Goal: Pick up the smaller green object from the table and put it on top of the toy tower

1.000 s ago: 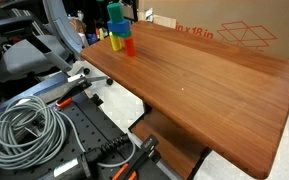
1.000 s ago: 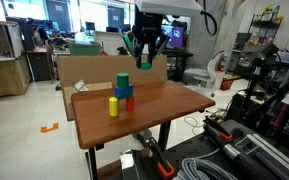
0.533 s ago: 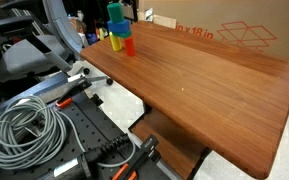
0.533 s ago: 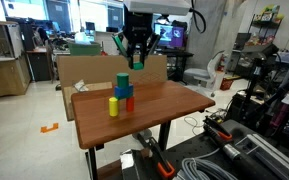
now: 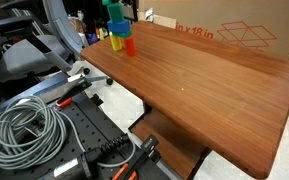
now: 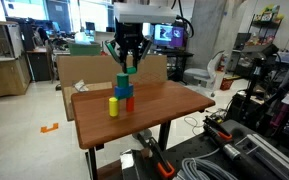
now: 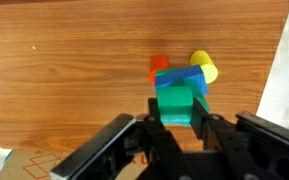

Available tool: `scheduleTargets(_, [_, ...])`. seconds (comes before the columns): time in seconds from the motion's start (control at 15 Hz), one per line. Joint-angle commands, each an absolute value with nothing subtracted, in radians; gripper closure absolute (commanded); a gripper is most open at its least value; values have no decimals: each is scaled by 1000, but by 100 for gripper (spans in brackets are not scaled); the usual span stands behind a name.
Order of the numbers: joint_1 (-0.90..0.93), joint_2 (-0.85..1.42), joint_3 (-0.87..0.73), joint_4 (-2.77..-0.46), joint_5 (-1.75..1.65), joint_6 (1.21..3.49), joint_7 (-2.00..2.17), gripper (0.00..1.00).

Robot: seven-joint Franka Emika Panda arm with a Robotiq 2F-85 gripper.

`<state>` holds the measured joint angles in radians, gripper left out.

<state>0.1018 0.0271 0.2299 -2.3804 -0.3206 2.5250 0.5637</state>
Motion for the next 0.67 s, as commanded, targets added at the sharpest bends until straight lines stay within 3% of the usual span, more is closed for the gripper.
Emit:
scheduleTargets(0.0, [147,74,204,-2321,-368,2485,598,91])
scheduleTargets(0.6, [177,89,187,-2285,-302,2434,534,91])
